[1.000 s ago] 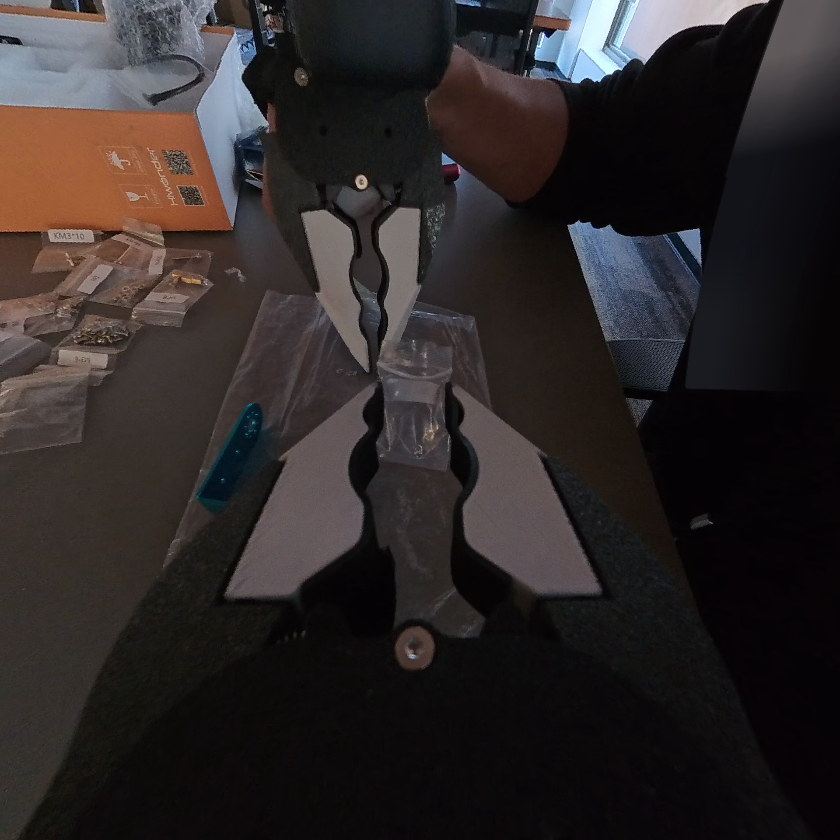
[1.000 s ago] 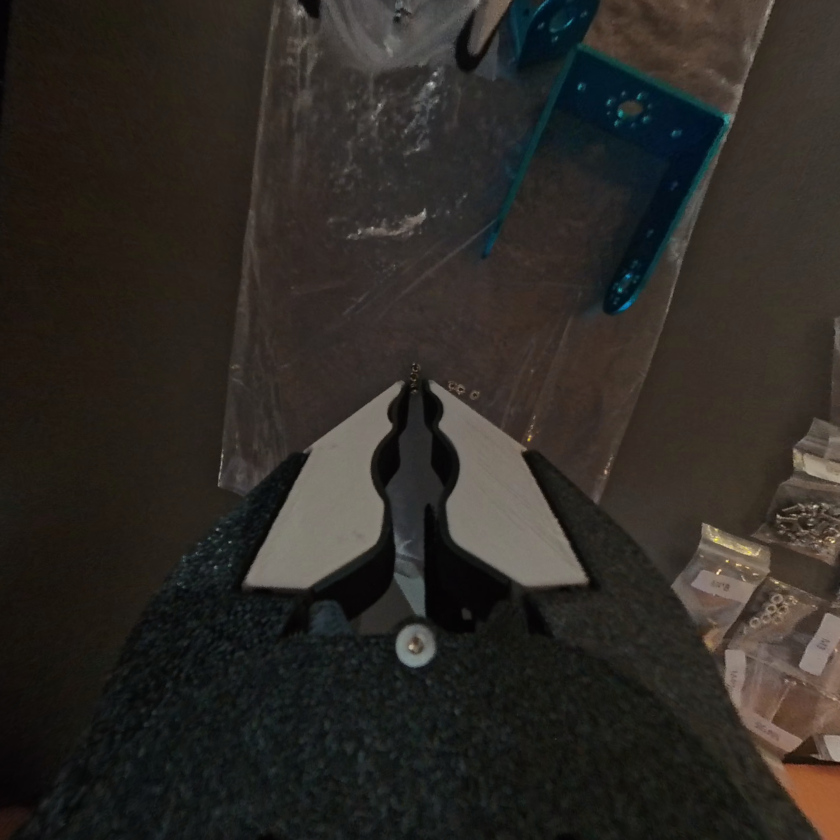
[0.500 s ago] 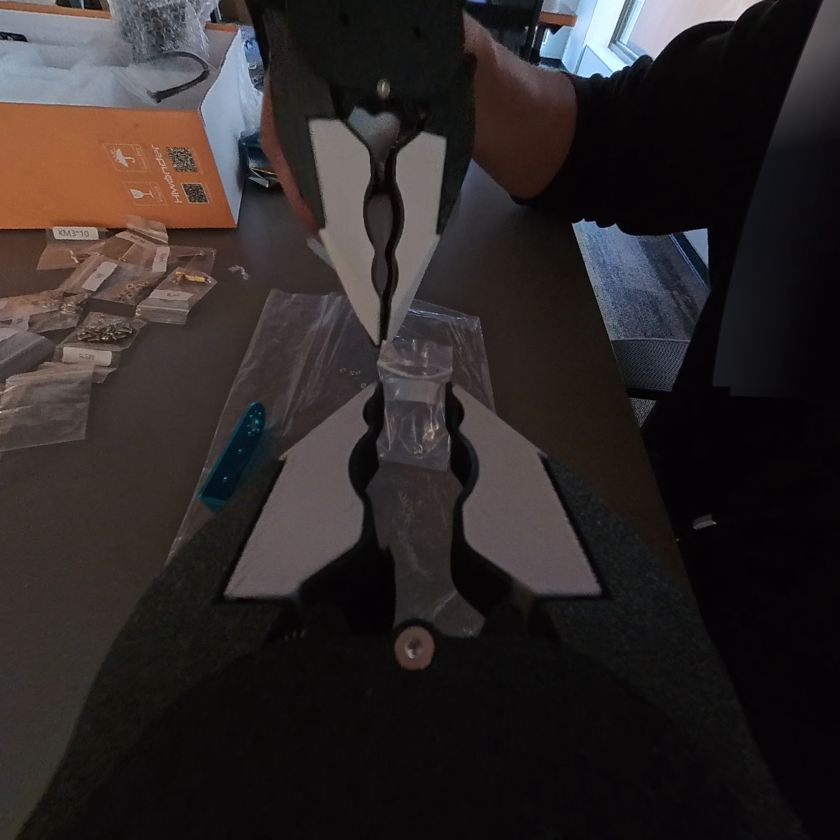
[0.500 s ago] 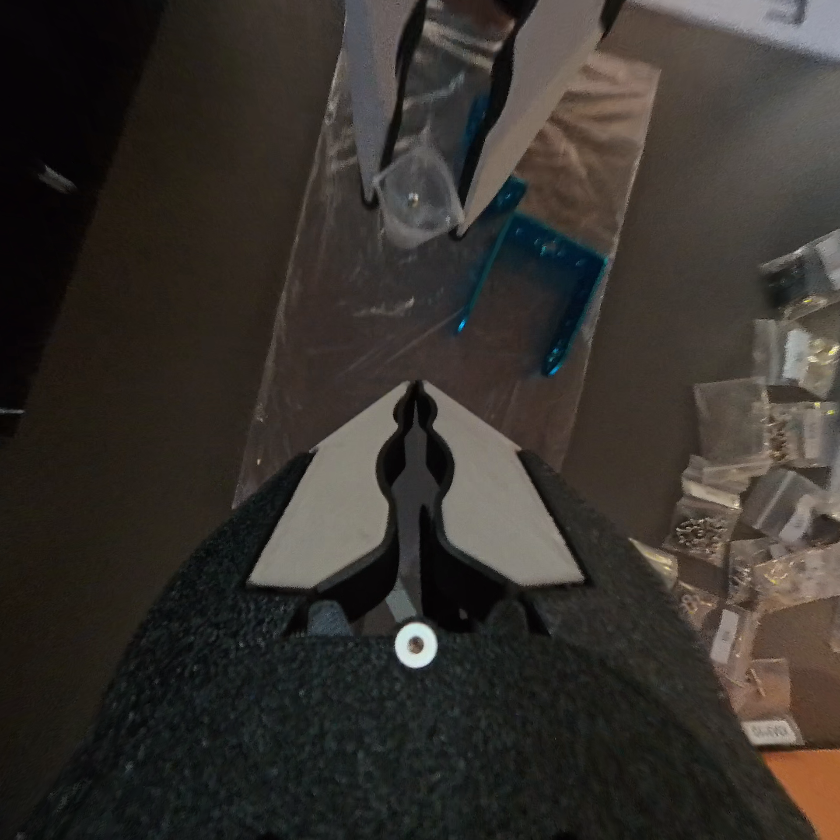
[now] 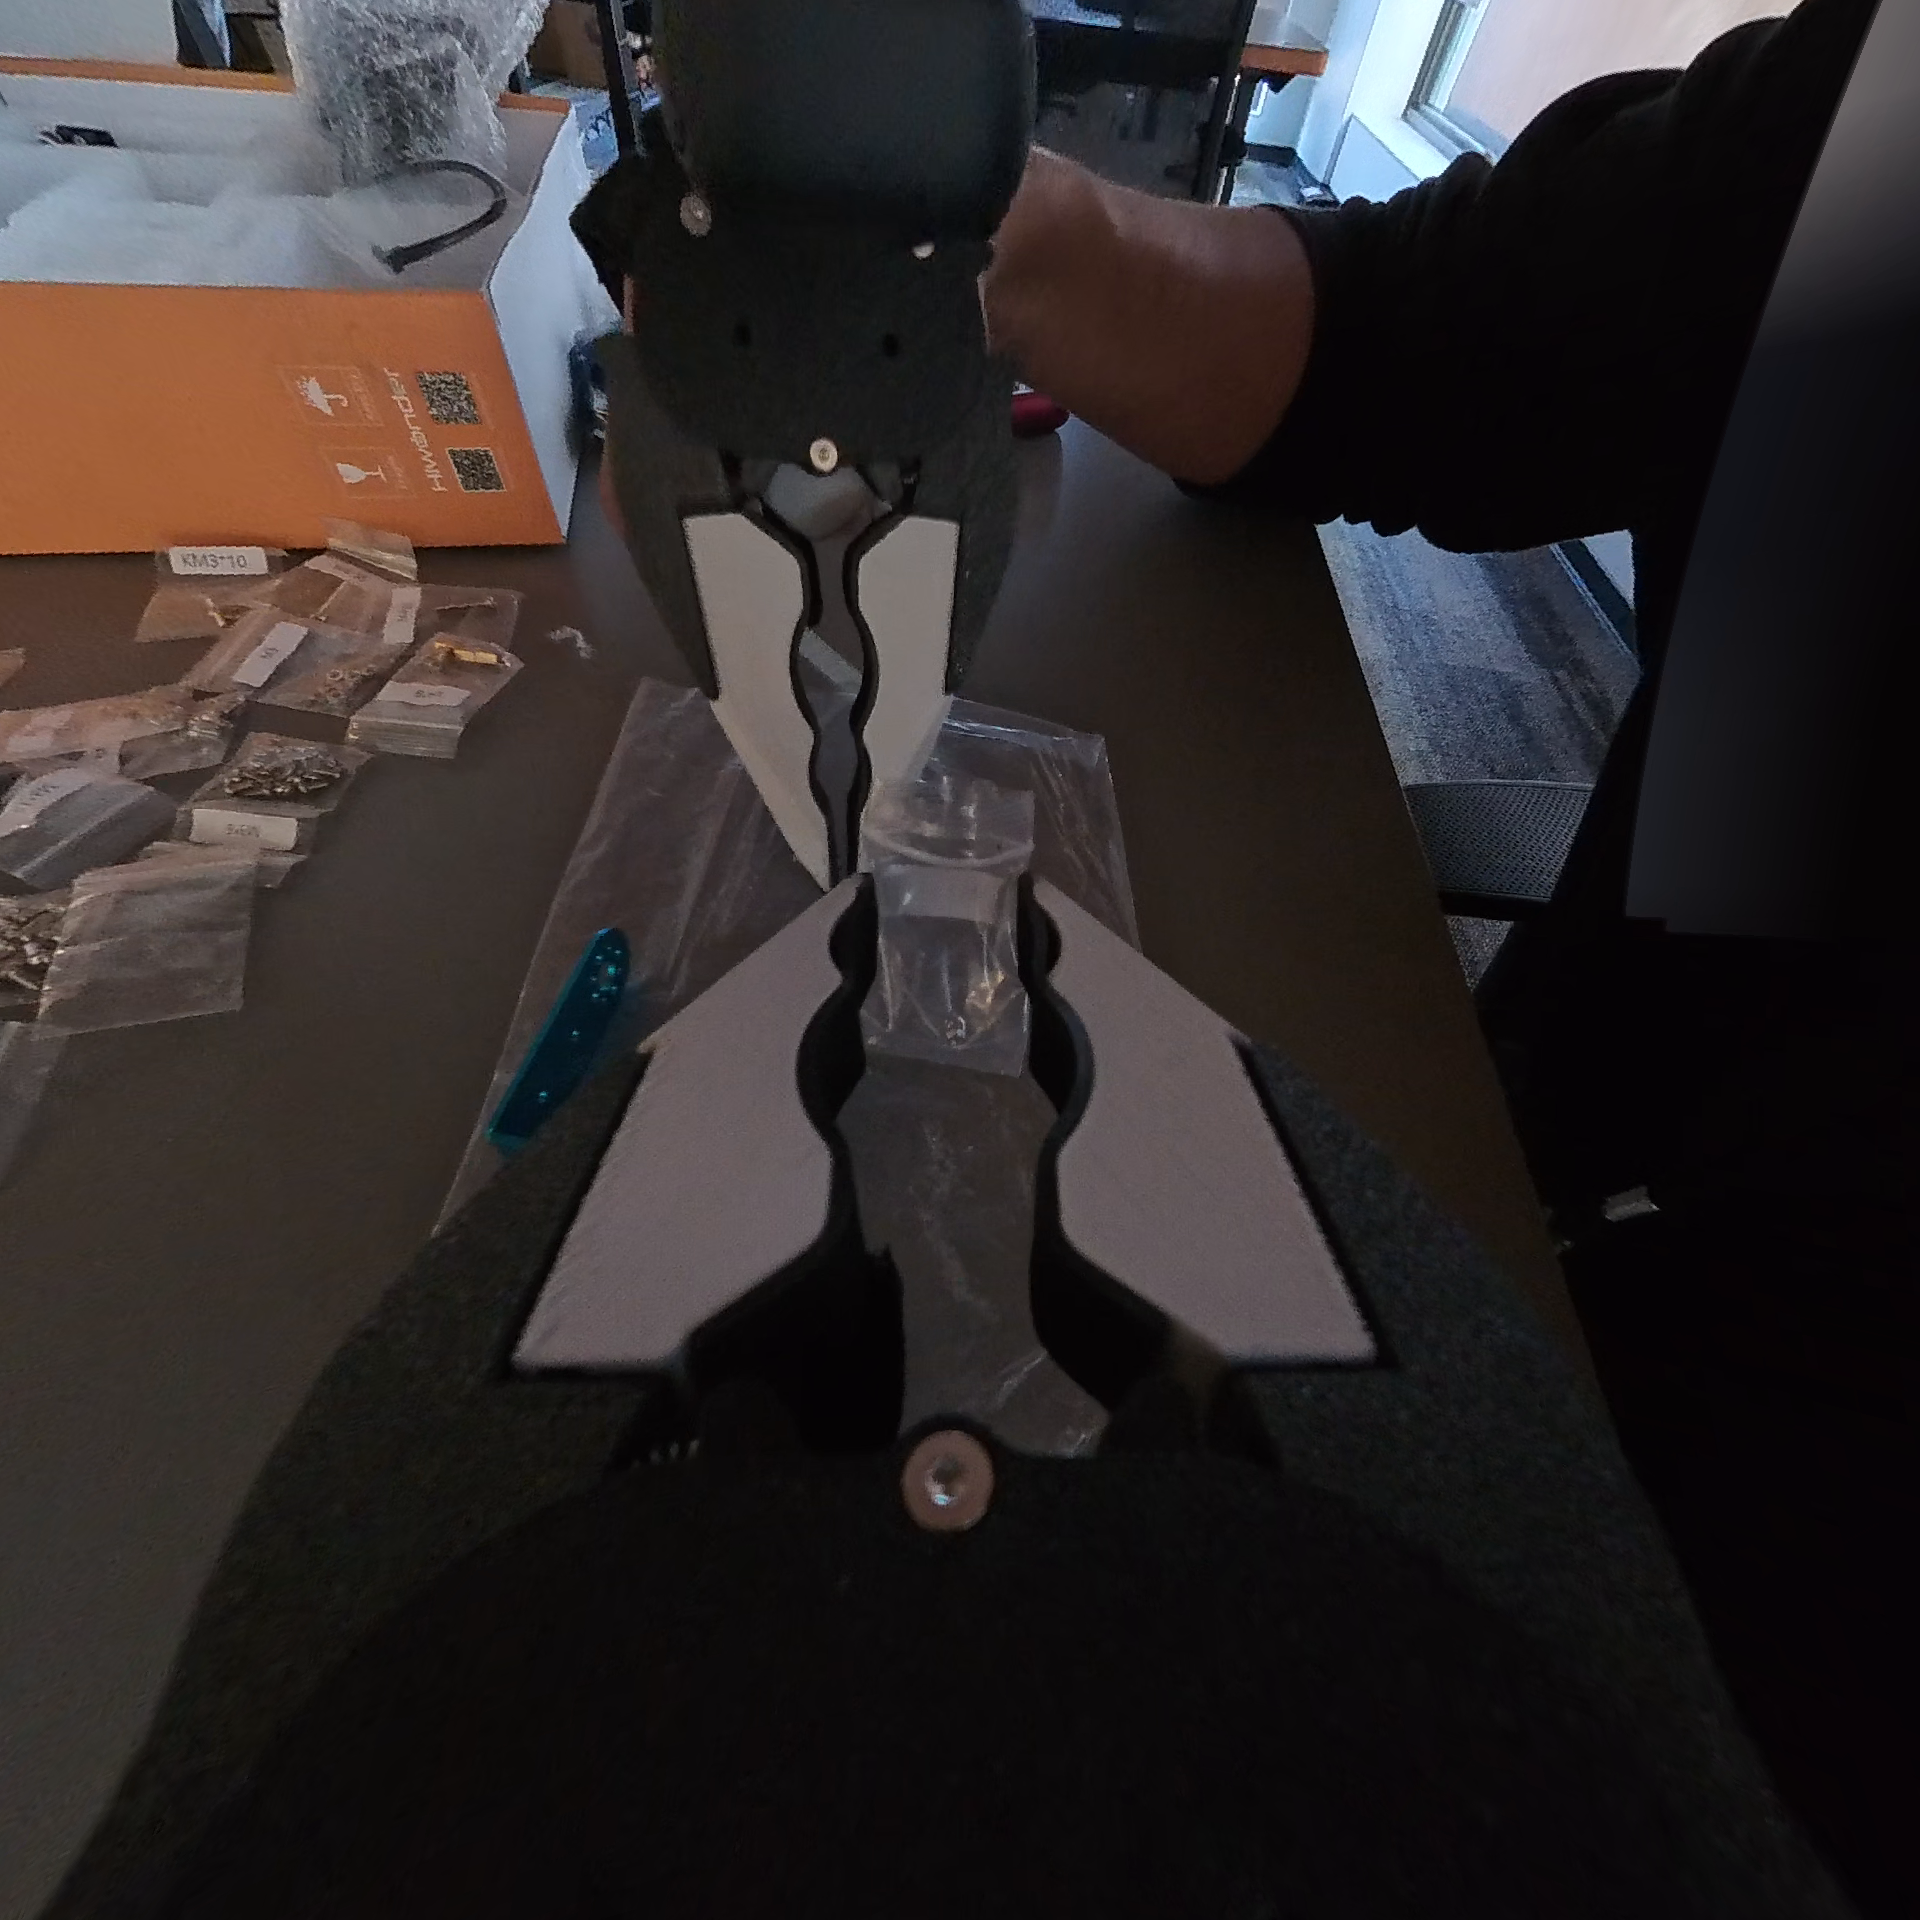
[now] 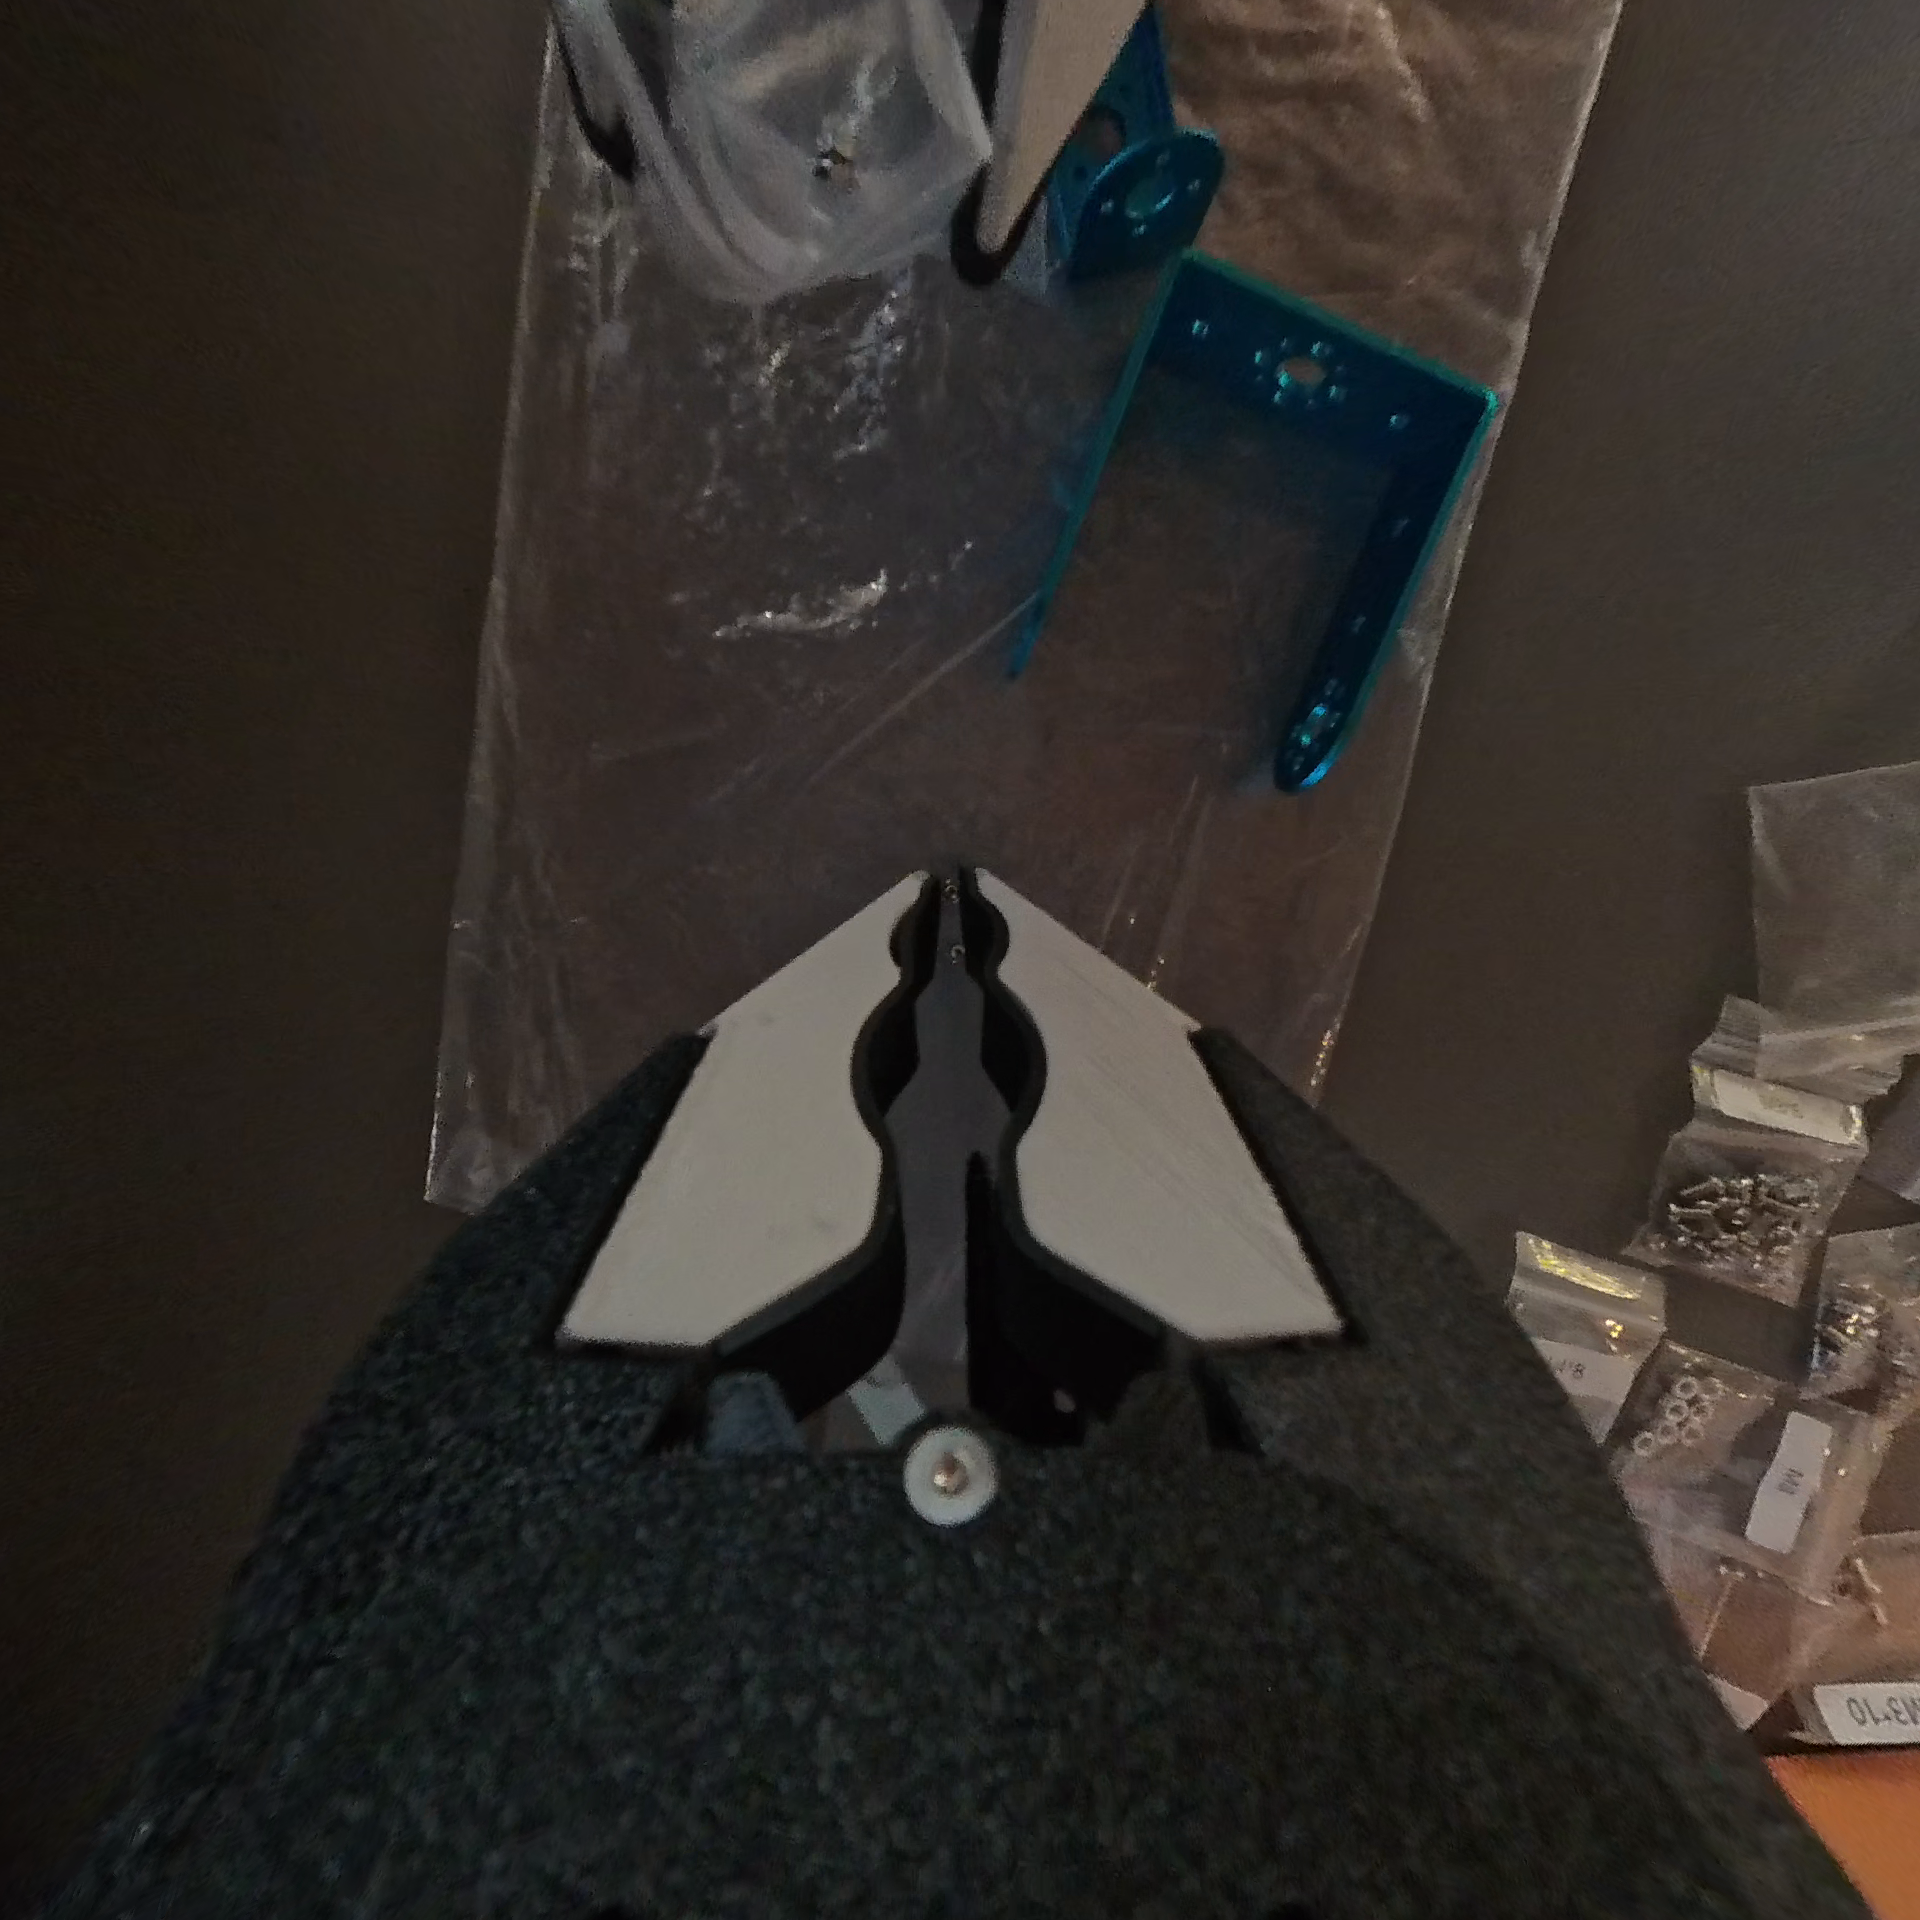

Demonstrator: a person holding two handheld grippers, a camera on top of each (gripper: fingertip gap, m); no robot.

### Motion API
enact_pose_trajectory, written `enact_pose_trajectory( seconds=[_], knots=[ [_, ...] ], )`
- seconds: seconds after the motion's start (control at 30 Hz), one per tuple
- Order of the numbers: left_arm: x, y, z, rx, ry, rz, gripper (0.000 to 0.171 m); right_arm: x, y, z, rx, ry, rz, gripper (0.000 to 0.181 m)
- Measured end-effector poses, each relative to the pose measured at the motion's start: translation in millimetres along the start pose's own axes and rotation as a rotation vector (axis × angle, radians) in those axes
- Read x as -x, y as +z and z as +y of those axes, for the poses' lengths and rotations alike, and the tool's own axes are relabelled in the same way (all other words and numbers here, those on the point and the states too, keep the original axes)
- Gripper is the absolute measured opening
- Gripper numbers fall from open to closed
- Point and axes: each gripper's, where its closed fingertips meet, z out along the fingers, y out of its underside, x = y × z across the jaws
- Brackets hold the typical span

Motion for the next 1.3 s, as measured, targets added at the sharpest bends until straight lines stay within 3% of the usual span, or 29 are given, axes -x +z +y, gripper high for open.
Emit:
enact_pose_trajectory(
  seconds=[0.47, 0.8, 0.93, 1.07, 1.3],
  knots=[
    [1.2, 1.3, 2.5, 0.007, -0.007, 0.001, 0.026, -1.0, 0.5, 0.9, -0.064, 0.040, -0.056, 0.001],
    [-0.5, 4.2, 5.7, 0.023, -0.003, 0.004, 0.026, -6.3, -51.2, -39.0, -0.251, -0.011, 0.052, 0.000],
    [-1.4, 4.1, 5.5, 0.024, 0.000, 0.006, 0.026, -0.6, -28.3, -2.9, -0.023, -0.002, 0.027, 0.006],
    [-0.9, 3.2, 4.5, 0.020, 0.001, 0.003, 0.026, 17.1, -14.2, 1.0, 0.018, -0.028, -0.059, 0.007],
    [-1.9, 4.1, 5.4, 0.023, 0.001, 0.009, 0.026, 13.4, -1.1, 7.8, 0.085, -0.033, -0.028, 0.006]
  ],
)
